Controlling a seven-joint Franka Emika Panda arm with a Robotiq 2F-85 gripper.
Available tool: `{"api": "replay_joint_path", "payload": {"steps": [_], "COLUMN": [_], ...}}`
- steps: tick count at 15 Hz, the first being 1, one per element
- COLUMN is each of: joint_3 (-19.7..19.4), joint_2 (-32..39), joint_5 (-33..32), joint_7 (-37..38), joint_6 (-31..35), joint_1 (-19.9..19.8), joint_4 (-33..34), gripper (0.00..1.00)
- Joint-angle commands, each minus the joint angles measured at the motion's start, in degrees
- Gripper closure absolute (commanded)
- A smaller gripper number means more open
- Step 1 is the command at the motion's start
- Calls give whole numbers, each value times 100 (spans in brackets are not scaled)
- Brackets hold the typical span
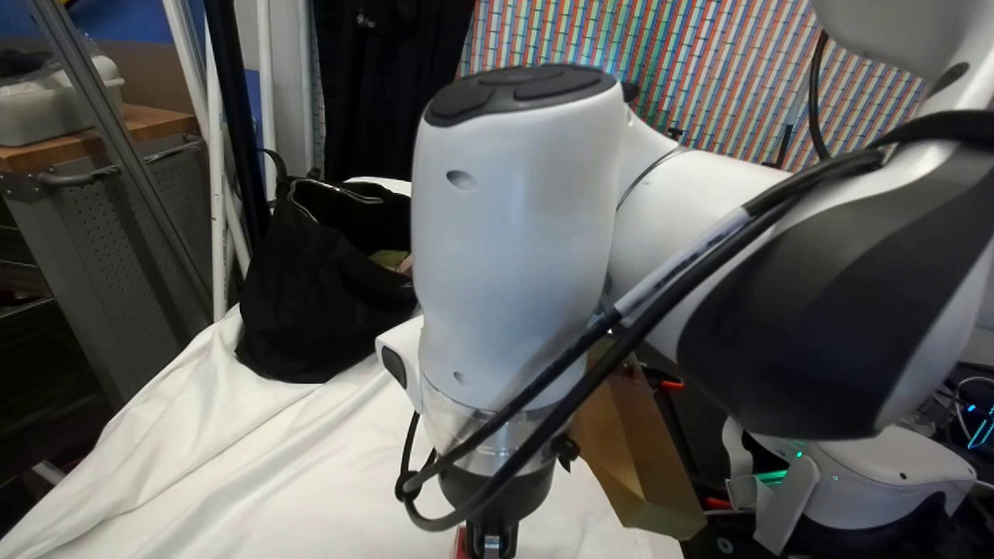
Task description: Put all the nail polish bottles into the bag
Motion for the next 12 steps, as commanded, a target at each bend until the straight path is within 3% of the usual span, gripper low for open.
{"api": "replay_joint_path", "payload": {"steps": [1,12], "joint_3": [-143,-628], "joint_2": [-346,-760], "joint_5": [-259,-874], "joint_7": [279,158], "joint_6": [-117,-286], "joint_1": [2,-684], "joint_4": [-31,457], "gripper": [85,85]}}
